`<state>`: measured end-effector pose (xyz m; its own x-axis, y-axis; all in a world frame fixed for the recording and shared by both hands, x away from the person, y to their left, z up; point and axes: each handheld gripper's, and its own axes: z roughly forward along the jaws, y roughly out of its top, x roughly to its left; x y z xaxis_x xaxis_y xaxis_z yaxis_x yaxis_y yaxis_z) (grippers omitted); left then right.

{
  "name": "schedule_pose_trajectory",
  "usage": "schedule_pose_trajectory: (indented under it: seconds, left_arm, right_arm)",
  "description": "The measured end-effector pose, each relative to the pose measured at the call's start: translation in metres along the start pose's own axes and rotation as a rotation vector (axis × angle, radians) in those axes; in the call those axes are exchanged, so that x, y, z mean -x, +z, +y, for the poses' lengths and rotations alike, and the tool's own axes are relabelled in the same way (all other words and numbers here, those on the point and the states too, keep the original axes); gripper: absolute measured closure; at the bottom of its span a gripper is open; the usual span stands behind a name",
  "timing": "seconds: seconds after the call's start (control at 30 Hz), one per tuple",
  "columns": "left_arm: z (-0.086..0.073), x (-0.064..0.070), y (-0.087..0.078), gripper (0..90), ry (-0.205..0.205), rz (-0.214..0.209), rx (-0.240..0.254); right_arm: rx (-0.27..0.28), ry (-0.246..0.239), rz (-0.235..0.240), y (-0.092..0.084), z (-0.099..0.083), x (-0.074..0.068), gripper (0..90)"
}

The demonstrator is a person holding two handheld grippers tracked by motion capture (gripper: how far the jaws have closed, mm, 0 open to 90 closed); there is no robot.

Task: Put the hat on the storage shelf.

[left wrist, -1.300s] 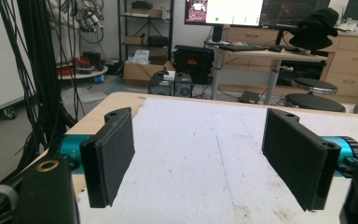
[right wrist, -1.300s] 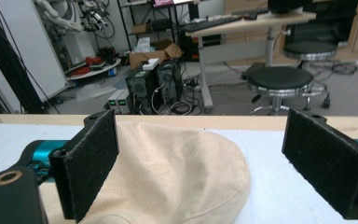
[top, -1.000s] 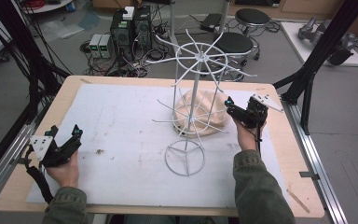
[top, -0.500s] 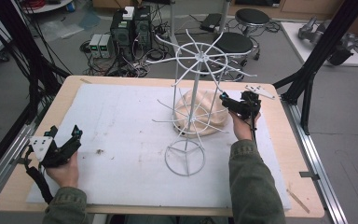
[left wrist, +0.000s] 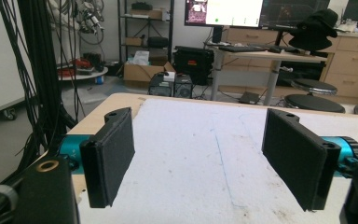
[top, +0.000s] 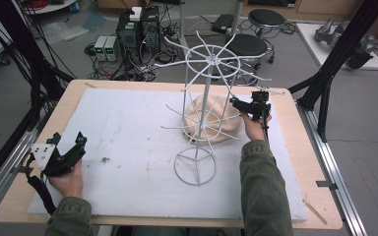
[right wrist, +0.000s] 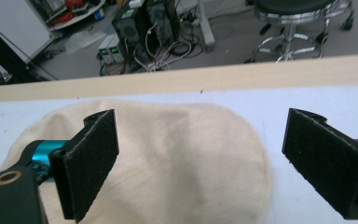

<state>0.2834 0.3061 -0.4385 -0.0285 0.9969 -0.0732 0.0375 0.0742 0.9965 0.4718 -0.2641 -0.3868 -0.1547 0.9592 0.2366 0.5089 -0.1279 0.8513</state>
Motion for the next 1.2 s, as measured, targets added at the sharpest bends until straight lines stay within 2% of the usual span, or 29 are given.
schedule_pose_trajectory:
  seconds: [0.07, 0.1, 0.23, 0.43, 0.6, 0.7, 0.8, 0.87, 0.9, 0.93, 0.97, 1.03, 1.1, 1.2]
  left_arm:
    - [0.0, 0.0, -0.001, 25.4, 0.0, 0.002, 0.004]
    - [0.0, 0.0, -0.001, 25.3, -0.001, 0.002, 0.008]
    - [0.0, 0.0, 0.0, 25.3, -0.003, 0.003, 0.007]
    - [0.0, -0.001, 0.0, 25.0, -0.009, 0.004, -0.002]
    - [0.0, -0.001, 0.0, 24.8, -0.008, 0.008, -0.002]
    - [0.0, -0.001, 0.001, 24.2, -0.011, 0.007, -0.006]
    - [0.0, -0.001, 0.0, 24.2, -0.01, 0.008, -0.006]
    - [0.0, -0.001, 0.001, 24.1, -0.009, 0.005, -0.006]
    - [0.0, -0.001, 0.001, 24.1, -0.01, 0.003, -0.006]
    - [-0.001, -0.001, 0.001, 24.1, -0.013, 0.003, -0.008]
    - [-0.001, -0.001, 0.001, 24.1, -0.014, 0.003, -0.008]
    - [-0.001, 0.0, 0.002, 24.1, -0.015, 0.004, -0.007]
    - [-0.001, 0.0, 0.001, 24.1, -0.015, 0.003, -0.008]
    - [-0.001, 0.0, 0.002, 24.1, -0.014, 0.002, -0.009]
  right_arm:
    - [-0.021, 0.008, 0.002, 0.003, -0.003, -0.001, 9.8]
    - [-0.029, -0.004, -0.003, 0.005, -0.004, -0.002, 9.9]
    - [-0.063, -0.03, -0.046, 0.012, -0.009, -0.004, 9.9]
    - [-0.124, 0.004, -0.084, 0.023, -0.018, 0.0, 9.9]
    - [-0.185, 0.006, -0.105, 0.032, -0.026, 0.001, 9.9]
    - [-0.214, -0.001, -0.148, 0.036, -0.03, -0.001, 9.9]
    - [-0.241, -0.004, -0.166, 0.038, -0.032, -0.002, 9.9]
    - [-0.259, -0.021, -0.193, 0.04, -0.034, -0.002, 10.1]
    - [-0.272, -0.02, -0.201, 0.04, -0.035, -0.002, 11.4]
    - [-0.275, 0.001, -0.201, 0.041, -0.035, -0.001, 17.3]
    - [-0.273, 0.028, -0.181, 0.041, -0.035, 0.001, 22.1]
    - [-0.28, 0.074, -0.171, 0.043, -0.036, 0.003, 23.6]
    - [-0.285, 0.074, -0.193, 0.044, -0.037, 0.002, 28.0]
    - [-0.304, 0.032, -0.228, 0.043, -0.036, -0.001, 36.8]
